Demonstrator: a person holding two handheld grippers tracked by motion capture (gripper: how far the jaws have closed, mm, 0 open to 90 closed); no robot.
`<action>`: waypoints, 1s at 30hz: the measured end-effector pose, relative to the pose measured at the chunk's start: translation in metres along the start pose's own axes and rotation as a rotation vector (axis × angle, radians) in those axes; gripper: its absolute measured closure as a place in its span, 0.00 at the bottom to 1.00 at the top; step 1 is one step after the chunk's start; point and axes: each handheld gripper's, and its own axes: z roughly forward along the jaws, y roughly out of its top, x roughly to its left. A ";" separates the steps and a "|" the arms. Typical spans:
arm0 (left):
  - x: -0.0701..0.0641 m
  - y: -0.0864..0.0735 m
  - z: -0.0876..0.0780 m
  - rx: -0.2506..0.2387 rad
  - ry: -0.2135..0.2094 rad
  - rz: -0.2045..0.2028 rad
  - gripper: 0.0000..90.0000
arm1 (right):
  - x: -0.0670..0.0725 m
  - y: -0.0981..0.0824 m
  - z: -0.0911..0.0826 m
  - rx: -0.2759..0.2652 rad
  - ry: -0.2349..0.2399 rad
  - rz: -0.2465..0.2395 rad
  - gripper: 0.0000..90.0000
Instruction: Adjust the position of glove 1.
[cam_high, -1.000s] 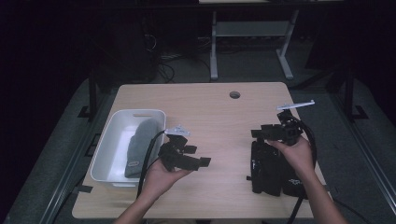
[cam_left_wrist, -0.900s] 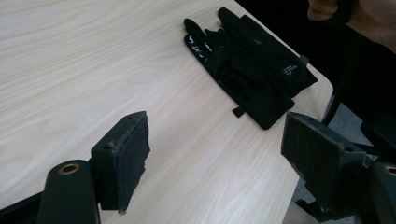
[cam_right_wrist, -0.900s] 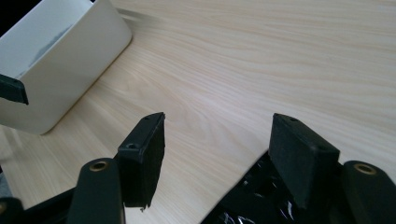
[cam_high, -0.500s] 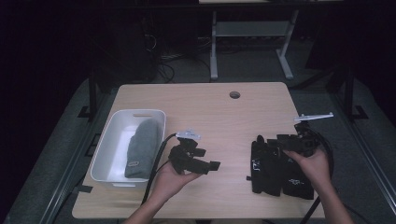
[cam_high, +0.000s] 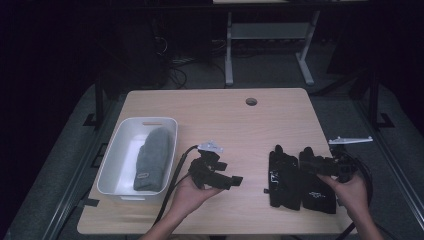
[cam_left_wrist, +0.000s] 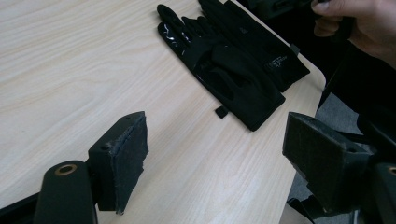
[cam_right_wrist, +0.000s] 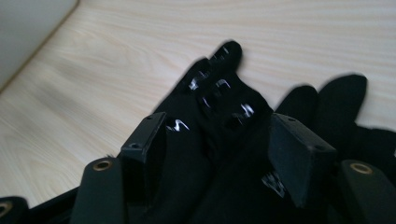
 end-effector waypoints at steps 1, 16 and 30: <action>0.000 0.000 0.001 0.002 0.000 0.000 0.24 | -0.001 -0.003 -0.001 0.002 -0.007 0.000 0.42; 0.000 -0.002 0.004 0.017 -0.011 -0.006 0.24 | -0.015 -0.031 -0.004 0.064 -0.127 -0.055 0.48; -0.001 -0.004 0.005 0.031 -0.010 -0.003 0.24 | -0.012 -0.044 0.010 0.133 -0.266 -0.198 0.63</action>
